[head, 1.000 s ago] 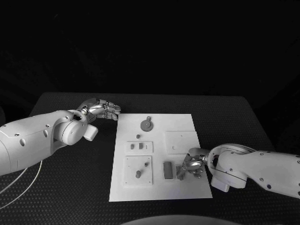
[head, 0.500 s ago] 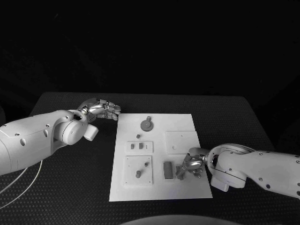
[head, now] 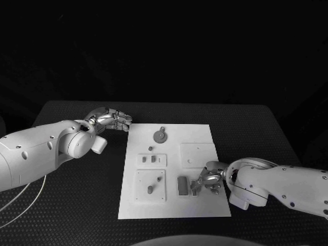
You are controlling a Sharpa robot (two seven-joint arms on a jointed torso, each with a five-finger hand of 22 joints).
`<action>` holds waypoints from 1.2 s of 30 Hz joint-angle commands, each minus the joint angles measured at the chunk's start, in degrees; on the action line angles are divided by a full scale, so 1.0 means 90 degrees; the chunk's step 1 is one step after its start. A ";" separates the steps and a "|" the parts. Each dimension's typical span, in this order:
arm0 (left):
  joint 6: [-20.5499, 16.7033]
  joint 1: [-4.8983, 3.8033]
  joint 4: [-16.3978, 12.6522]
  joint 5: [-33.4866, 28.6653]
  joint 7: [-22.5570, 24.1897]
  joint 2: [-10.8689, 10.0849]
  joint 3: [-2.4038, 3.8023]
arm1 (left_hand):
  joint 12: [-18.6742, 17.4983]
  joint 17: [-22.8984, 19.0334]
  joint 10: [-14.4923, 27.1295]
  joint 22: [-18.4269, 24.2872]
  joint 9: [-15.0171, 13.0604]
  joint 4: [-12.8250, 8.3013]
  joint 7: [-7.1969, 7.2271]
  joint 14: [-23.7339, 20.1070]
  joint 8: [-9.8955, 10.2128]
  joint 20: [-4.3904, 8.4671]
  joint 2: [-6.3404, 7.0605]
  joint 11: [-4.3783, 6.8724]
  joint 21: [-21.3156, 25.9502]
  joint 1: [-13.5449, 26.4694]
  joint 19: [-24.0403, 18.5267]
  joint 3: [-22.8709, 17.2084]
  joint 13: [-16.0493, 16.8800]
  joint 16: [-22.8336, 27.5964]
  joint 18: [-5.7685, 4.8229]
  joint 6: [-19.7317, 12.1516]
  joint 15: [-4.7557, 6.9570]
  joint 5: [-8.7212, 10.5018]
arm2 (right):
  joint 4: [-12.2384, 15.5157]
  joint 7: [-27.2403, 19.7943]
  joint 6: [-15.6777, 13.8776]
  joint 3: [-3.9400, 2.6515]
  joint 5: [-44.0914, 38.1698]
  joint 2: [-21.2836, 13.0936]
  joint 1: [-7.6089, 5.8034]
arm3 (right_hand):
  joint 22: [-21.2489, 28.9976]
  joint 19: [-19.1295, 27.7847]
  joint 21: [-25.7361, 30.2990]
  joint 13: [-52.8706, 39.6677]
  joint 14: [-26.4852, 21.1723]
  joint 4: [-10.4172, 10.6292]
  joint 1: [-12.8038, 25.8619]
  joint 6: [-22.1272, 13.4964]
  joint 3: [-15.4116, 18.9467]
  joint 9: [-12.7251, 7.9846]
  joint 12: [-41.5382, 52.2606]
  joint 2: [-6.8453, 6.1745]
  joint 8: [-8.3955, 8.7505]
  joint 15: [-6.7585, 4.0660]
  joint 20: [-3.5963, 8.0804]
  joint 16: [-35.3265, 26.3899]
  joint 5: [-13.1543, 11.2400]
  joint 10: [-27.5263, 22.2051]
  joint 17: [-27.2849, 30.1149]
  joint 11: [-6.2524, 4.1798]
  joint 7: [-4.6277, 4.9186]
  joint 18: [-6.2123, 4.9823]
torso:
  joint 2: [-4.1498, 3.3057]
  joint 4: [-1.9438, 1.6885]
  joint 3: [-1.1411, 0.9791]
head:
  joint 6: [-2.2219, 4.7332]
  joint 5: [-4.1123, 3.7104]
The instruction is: Assemble the parts on the task board
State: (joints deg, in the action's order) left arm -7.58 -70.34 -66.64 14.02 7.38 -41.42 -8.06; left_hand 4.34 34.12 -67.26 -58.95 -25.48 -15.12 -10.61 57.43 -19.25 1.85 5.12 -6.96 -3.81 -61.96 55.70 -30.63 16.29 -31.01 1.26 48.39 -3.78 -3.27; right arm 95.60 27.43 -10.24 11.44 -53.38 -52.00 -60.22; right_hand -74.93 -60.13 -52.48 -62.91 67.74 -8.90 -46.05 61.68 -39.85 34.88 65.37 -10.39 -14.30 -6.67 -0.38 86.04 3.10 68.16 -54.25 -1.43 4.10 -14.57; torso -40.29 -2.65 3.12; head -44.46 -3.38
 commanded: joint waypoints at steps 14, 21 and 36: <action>0.0096 -0.0009 -0.0007 0.0004 0.0033 0.0012 0.0004 | -0.0027 0.0015 0.0037 0.0010 0.0010 0.0023 0.0006 0.0043 -0.0020 -0.0003 0.0022 -0.0007 -0.0020 0.0049 -0.0019 0.0004 0.0011 0.0034 -0.0064 -0.0047 -0.0009 -0.0009 | -0.0010 -0.0339 0.0292 -0.0009 0.0000 -0.0035 0.0001 | -0.0062 -0.0034 0.0051 0.0001 -0.0112 0.0186 -0.0108 -0.0115 -0.0134 -0.0008 -0.0024 -0.0344 -0.0025 -0.0026 0.0019 -0.0035 -0.0023 -0.0056 0.0081 0.0024 0.0108 -0.0048 | 0.0003 0.0003 -0.0005 | -0.0008 -0.0010; 0.0074 -0.0009 0.0008 0.0004 0.0041 0.0023 0.0004 | -0.0027 0.0018 0.0037 0.0010 0.0010 0.0024 0.0006 0.0044 -0.0020 -0.0003 0.0022 -0.0007 -0.0020 0.0049 -0.0019 0.0004 0.0012 0.0037 -0.0064 -0.0048 -0.0009 -0.0009 | -0.0087 -0.0488 0.0242 -0.0010 -0.0110 -0.0131 0.0000 | -0.0087 -0.0007 0.0043 -0.0006 -0.0134 -0.0117 -0.0275 -0.0115 -0.0002 0.0006 -0.0008 -0.0188 -0.0053 -0.0015 -0.0005 -0.0023 -0.0024 -0.0074 0.0089 0.0031 0.0113 -0.0048 | 0.0006 0.0011 -0.0006 | 0.0037 -0.0018; -0.0106 -0.0007 0.0199 -0.0172 0.0444 0.0166 0.0005 | 0.0013 0.0062 -0.0049 0.0007 -0.0004 0.0040 0.0042 0.0084 -0.0068 0.0006 -0.0015 0.0031 -0.0029 0.0057 0.0000 0.0005 0.0038 0.0049 -0.0059 0.0036 0.0005 -0.0009 | -0.1031 -0.3027 -0.0201 -0.0075 0.0810 -0.0125 -0.0664 | -0.0086 0.0027 0.0086 -0.0058 -0.0251 0.0129 -0.0252 -0.0690 -0.0075 -0.0095 0.0043 -0.0452 0.0201 0.0146 -0.0032 -0.0024 -0.0023 -0.0239 0.0133 0.0224 0.0321 -0.0048 | 0.0063 0.0029 0.0007 | 0.0531 -0.0079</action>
State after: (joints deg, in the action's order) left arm -7.93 -70.34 -64.90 13.68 8.94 -40.15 -8.06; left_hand 4.34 34.63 -67.49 -58.95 -25.49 -15.12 -10.40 57.84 -19.65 1.85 5.12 -6.72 -3.80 -61.96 55.70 -30.63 16.58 -30.78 1.26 48.61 -3.79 -3.27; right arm 87.37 10.11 -10.45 10.75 -51.04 -53.29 -65.89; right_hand -74.92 -60.01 -52.01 -63.40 65.50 -7.81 -47.85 57.16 -40.33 33.97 65.37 -14.48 -12.51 -5.56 -0.49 86.03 3.10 66.07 -52.99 0.42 5.51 -14.40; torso -40.03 -2.44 3.08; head -40.91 -4.06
